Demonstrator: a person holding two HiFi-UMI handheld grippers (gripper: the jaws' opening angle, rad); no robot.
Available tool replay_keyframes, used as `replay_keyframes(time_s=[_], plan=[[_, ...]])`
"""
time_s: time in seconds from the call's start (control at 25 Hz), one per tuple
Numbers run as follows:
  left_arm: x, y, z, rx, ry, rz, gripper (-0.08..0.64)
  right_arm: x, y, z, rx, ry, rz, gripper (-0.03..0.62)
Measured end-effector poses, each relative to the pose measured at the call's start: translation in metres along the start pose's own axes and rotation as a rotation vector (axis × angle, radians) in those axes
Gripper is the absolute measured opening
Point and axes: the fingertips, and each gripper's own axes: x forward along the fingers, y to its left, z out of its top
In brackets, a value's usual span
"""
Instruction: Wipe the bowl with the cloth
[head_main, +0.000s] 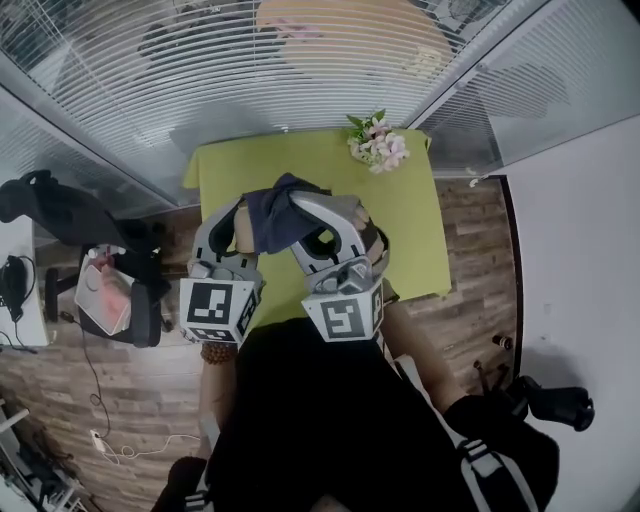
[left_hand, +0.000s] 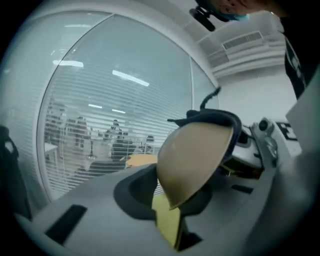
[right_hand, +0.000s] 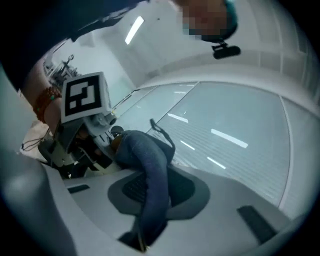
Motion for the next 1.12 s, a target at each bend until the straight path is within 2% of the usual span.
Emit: replay_keyframes(time_s=[0.04,0.08,0.16,0.32,0.4,0.48,0.64,0.96,1.12], plan=[[0.001,0.0,-0.002,-0.069,0.001,-0.025,0.051,0.0,0.001,0.003,-0.004,-0.016,-0.006,0.067],[0.001,0.0,-0.001,-0.136,-0.006,-0.047,0.048,-0.001,0.001,0.003,0.033,-0.025,-0.01,0.067],[-0.001,0.001,0.004,-0.215,-0.039,-0.059,0.046,-0.002,-0.002,0.0,0.137,-0.039,-0.024,0.068],[-0.012,0.006,0.019,-0.34,-0.15,-0.053,0.044,0.0,-0.011,-0.004,0.444,-0.088,-0.047,0.071],[-0.017,0.007,0.025,-0.373,-0.186,-0.055,0.044,0.002,-0.017,-0.002,0.592,-0.136,-0.041,0.074],[-0.021,0.009,0.03,-0.393,-0.218,-0.061,0.048,0.003,-0.02,-0.001,0.68,-0.174,-0.016,0.077],[-0.03,0.014,0.034,-0.467,-0.299,-0.065,0.057,0.004,-0.015,-0.004,0.877,-0.186,0.02,0.084],[-0.028,0.028,0.022,-0.604,-0.345,-0.031,0.071,0.014,0.001,-0.034,1.268,-0.122,0.03,0.094],[-0.025,0.028,0.016,-0.6,-0.341,-0.006,0.074,0.015,0.007,-0.051,1.442,-0.078,0.05,0.095]])
